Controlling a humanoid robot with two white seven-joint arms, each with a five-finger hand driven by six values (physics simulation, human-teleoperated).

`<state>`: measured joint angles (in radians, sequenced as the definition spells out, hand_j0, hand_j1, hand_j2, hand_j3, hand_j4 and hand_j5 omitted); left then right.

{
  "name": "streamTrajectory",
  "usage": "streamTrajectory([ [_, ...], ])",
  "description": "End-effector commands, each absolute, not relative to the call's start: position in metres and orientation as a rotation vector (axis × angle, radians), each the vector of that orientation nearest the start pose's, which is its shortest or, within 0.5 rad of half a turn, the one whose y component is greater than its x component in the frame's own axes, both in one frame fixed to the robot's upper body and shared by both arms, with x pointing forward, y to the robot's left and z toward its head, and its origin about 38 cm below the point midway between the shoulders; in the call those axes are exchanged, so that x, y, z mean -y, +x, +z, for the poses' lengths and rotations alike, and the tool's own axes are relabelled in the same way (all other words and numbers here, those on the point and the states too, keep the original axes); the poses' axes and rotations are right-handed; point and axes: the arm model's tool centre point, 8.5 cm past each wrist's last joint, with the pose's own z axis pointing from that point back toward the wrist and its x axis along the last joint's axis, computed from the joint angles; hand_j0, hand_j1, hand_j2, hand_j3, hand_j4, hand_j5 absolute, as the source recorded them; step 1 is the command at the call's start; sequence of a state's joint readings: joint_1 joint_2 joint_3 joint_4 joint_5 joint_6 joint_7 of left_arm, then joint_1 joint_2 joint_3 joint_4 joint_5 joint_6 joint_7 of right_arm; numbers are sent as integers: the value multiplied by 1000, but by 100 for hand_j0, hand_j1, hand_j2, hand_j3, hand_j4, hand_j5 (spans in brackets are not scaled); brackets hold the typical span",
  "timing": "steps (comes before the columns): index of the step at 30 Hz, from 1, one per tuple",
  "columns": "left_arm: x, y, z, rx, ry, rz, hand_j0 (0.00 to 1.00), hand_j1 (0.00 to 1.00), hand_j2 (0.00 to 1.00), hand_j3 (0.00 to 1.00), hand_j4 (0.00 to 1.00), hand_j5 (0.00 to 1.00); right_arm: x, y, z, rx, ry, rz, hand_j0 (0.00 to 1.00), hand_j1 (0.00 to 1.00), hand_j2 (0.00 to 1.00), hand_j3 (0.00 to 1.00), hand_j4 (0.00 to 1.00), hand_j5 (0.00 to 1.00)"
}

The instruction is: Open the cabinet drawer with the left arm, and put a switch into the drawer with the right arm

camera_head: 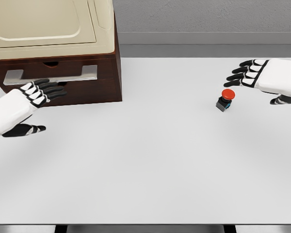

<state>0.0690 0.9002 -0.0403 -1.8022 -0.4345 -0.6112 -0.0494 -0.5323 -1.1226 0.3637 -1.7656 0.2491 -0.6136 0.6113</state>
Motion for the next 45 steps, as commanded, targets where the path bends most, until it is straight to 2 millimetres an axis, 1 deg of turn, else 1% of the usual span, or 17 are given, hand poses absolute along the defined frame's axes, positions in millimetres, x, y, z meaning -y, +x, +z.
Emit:
streamTrajectory([
  [1,-351,319,220,1858,596,-1654,100,100,100,100,100,100,344,372,324,-1867,779,-2950,100,100,100,100,100,100],
  [5,-351,320,221,1862,598,-1653,100,100,100,100,100,100,343,373,327,-1876,787,-2934,100,100,100,100,100,100],
  [9,-339,328,230,1920,537,-1636,100,100,100,100,100,100,339,376,324,-1891,780,-2925,100,100,100,100,100,100],
  [12,-329,335,241,1968,486,-1624,100,100,100,100,100,100,351,382,324,-1918,816,-2944,100,100,100,100,100,100],
  [15,-316,342,249,2012,455,-1633,100,100,100,100,100,100,349,383,327,-1887,840,-2940,100,100,100,100,100,100],
  [18,-298,345,243,2025,389,-1664,100,100,100,100,100,100,344,381,322,-1861,812,-2950,100,100,100,100,100,100],
  [21,-295,344,239,2019,378,-1676,100,100,100,100,100,100,342,379,319,-1845,795,-2959,100,100,100,100,100,100],
  [22,-290,345,237,2021,360,-1685,100,100,100,100,100,100,350,382,325,-1785,878,-2973,100,100,100,100,100,100],
  [23,-286,346,238,2026,350,-1695,100,100,100,100,100,100,351,383,325,-1768,898,-2972,100,100,100,100,100,100],
  [26,-288,351,244,2038,363,-1685,100,100,100,100,100,100,337,381,316,-1805,803,-2961,100,100,100,100,100,100],
  [29,-292,351,251,2060,322,-1625,100,100,100,100,100,100,329,383,320,-1894,752,-2915,100,100,100,100,100,100],
  [32,-303,352,262,2067,278,-1556,100,100,100,100,100,100,313,386,311,-1912,701,-2889,100,100,100,100,100,100],
  [35,-304,353,261,2064,280,-1553,100,100,100,100,100,100,298,415,297,-1858,718,-2922,100,100,100,100,100,100],
  [38,-304,358,259,2040,305,-1541,100,100,100,100,100,100,314,427,291,-1871,750,-2981,100,100,100,100,100,100],
  [40,-297,363,255,2004,302,-1548,100,100,100,100,100,100,325,433,288,-1887,776,-3014,100,100,100,100,100,100],
  [43,-297,367,250,1971,320,-1555,100,100,100,100,100,100,334,437,287,-1893,808,-3033,100,100,100,100,100,100],
  [45,-299,369,246,1960,326,-1552,100,100,100,100,100,100,332,438,288,-1879,808,-3035,100,100,100,100,100,100],
])
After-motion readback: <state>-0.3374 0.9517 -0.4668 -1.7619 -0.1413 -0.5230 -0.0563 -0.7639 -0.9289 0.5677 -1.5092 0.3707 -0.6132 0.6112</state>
